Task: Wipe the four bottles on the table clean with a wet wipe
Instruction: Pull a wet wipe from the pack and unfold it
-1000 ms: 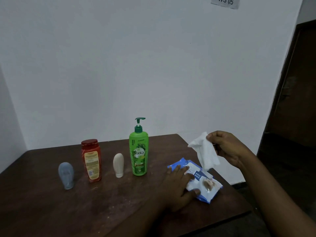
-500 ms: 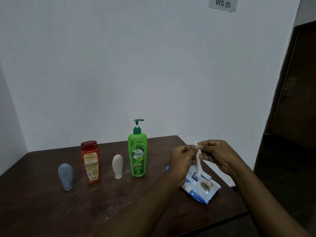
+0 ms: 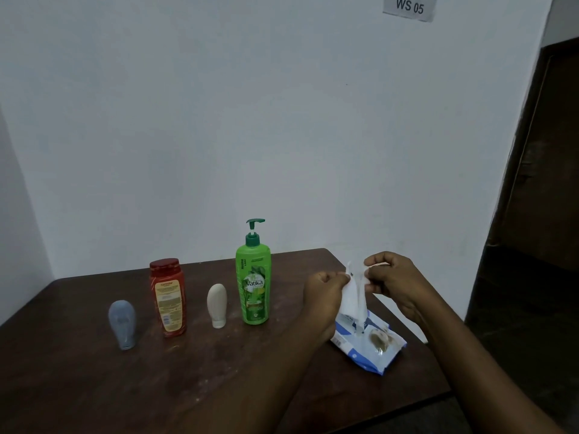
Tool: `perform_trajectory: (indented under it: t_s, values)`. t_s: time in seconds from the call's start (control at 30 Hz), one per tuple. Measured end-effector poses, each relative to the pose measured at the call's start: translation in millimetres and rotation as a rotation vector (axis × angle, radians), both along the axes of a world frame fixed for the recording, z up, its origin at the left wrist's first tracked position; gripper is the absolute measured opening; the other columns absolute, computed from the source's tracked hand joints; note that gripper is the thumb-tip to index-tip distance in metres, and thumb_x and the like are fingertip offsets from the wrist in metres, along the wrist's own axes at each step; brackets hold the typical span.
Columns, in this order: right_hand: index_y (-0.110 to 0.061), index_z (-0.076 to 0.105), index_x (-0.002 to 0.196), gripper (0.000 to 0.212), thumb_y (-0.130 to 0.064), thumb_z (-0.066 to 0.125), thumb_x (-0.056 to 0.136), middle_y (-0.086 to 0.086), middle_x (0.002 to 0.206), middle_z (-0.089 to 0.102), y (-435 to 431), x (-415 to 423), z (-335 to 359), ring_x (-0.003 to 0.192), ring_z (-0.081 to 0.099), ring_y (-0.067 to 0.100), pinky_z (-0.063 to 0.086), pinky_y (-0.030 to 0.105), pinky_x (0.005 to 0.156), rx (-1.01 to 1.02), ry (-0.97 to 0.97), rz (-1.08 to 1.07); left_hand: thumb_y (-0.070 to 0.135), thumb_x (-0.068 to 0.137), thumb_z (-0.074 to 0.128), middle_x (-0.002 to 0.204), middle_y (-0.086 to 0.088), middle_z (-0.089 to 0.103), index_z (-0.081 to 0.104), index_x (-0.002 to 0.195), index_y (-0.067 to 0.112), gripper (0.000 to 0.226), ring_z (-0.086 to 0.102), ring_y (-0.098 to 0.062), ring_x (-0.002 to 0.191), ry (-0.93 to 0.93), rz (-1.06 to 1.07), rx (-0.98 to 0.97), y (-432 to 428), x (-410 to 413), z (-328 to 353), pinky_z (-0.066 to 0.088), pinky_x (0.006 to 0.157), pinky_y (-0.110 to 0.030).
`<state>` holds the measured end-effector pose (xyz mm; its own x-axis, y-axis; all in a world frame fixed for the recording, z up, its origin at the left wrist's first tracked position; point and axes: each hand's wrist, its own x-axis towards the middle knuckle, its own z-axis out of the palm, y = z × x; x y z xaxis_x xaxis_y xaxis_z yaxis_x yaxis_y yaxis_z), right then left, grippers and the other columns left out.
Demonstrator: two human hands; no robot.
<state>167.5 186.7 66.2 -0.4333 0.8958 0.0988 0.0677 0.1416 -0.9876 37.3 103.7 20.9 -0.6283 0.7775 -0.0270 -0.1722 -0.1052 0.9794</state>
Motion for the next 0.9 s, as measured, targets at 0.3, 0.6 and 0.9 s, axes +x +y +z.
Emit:
perform_trajectory:
  t_s: [0.3,0.6,0.9]
  values:
    - [-0.009,0.061,0.1,0.019,0.004,0.048,0.095,0.007,0.076,0.064,1,16,16,0.062,0.062,0.019,0.058,0.041,0.071,-0.245,0.309,-0.016,0.01,0.093,0.057,0.095,-0.018,0.073,0.067,0.11,-0.003,0.023,0.071,-0.031,0.077,-0.38,-0.034,-0.046,2,-11,-7,0.06,0.073,-0.042]
    - [-0.012,0.051,0.088,0.018,0.004,0.045,0.092,0.004,0.076,0.05,13,44,35,0.048,0.051,0.012,0.05,0.02,0.047,-0.478,0.73,-0.023,0.01,0.094,0.05,0.11,-0.022,0.075,0.065,0.119,-0.001,0.031,0.074,-0.038,0.095,-0.497,-0.057,-0.155,6,-11,-24,0.063,0.075,-0.048]
    - [-0.011,0.052,0.099,0.018,0.004,0.046,0.091,0.006,0.084,0.055,10,55,55,0.058,0.05,0.012,0.049,0.019,0.058,-0.468,0.826,0.048,0.008,0.097,0.04,0.106,-0.027,0.071,0.064,0.104,-0.008,0.03,0.068,-0.04,0.088,-0.7,-0.05,-0.018,8,5,-14,0.057,0.07,-0.047]
